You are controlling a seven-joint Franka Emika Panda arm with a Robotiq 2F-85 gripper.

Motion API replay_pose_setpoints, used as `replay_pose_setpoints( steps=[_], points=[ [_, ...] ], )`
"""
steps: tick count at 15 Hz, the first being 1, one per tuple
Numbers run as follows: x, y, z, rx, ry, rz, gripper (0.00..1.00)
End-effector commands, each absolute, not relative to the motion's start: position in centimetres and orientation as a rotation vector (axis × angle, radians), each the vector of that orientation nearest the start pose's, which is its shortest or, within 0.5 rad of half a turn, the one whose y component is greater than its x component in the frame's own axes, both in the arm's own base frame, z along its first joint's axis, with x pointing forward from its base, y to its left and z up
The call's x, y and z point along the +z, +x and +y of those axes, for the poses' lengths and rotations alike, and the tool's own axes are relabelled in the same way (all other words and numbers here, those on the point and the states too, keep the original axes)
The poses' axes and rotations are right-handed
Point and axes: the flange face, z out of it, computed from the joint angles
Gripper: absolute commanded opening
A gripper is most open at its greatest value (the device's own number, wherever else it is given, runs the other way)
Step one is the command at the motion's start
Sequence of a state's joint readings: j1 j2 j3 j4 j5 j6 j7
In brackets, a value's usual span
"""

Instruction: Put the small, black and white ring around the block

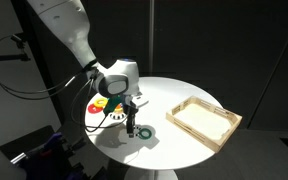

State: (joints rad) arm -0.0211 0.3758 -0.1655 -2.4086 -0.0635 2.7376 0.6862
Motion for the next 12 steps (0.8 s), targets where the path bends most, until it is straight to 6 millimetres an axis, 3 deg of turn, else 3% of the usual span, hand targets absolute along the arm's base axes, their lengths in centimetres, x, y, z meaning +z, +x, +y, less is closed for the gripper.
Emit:
replay_pose_setpoints(
  steps=[1,12],
  points=[
    [14.5,48.5,-9.5,0.025,-2.954,1.308,1.00],
    [13.3,50.2,-7.9,-0.013,-2.951,1.276,1.00]
  ],
)
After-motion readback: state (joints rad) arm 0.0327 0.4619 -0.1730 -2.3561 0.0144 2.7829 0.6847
